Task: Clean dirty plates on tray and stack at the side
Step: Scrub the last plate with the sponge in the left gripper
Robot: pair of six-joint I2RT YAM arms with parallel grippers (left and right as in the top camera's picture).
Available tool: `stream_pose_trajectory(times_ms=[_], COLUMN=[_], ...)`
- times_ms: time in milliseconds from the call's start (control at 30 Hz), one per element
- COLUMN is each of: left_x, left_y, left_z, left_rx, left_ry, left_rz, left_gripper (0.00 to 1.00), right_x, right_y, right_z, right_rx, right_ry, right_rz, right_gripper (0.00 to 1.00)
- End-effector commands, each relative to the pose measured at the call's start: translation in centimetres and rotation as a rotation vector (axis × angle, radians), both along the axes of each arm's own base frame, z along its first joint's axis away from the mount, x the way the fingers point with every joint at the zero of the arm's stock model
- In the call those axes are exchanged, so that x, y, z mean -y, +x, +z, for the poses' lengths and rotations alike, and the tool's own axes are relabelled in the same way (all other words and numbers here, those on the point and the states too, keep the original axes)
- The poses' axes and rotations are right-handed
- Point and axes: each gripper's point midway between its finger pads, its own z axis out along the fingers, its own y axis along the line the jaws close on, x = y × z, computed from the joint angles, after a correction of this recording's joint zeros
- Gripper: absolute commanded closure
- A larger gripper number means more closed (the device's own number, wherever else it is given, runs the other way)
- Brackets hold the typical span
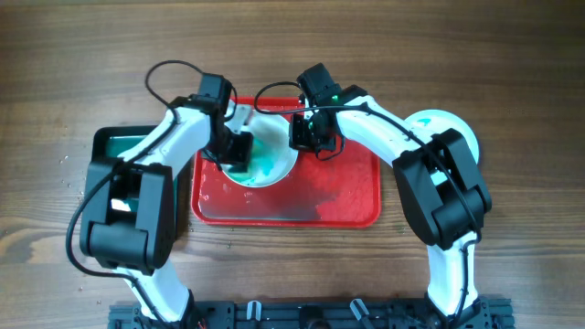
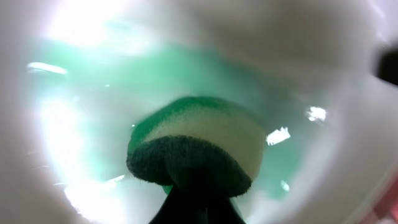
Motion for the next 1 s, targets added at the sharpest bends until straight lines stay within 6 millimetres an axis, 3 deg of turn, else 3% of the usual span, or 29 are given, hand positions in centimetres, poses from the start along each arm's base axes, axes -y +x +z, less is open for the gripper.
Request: stream_pose_trajectory(times_ms=[0,100,200,300,433,567,667,800,867,967], left_x=[4.0,5.8,6.0,3.5,0.2,-3.6,-6.1,-6.9,-5.1,1.7], left_y=[-4.5,-4.2,-1.7,3.1,7.9,9.7,8.1,3.6,1.1,-2.5], left_z=[-2.0,-2.1,-2.3,-2.5,-1.5,-0.8,-1.4,-2.9,-3.4,-2.4], left_rx=[-0.115,-0.068,0.026,0.169,0.338,0.414,0.351,0.155,0.033,-0.114], left_ry=[-0.115,-0.121,-0.084,0.050,0.153,0.262,0.355,0.402,0.321,-0.067], left_rz=[-0.193,-0.246,-0.190,0.027,0.254,0.439,0.506,0.476,0.359,0.011], left_gripper=[0.96,0.96,0.96,0.96,0.96,0.96,0.96,0.96,0.96,0.96], right_x=[0.1,0.1,0.1,0.1,0.1,0.1,0.1,0.1,0.1,-0.5], right_y=[0.2,0.2,0.1,0.1,0.1,0.1,0.1,0.1,0.1,-0.2], right_z=[-0.8,-0.8,-0.8,-0.8,-0.8,-0.8,-0.8,-0.8,-0.8,-0.5], right_rx=[-0.007,-0.007,-0.007,-0.007,-0.008,-0.008,-0.008,-0.008,-0.008,-0.010], right_ry=[-0.009,-0.009,-0.009,-0.009,-0.009,-0.009,-0.010,-0.009,-0.008,0.027], right_rz=[-0.005,-0.005,-0.004,-0.004,-0.004,-0.004,-0.004,-0.004,-0.004,0.034], right_gripper=[0.96,0.96,0.96,0.96,0.96,0.96,0.96,0.96,0.96,0.96])
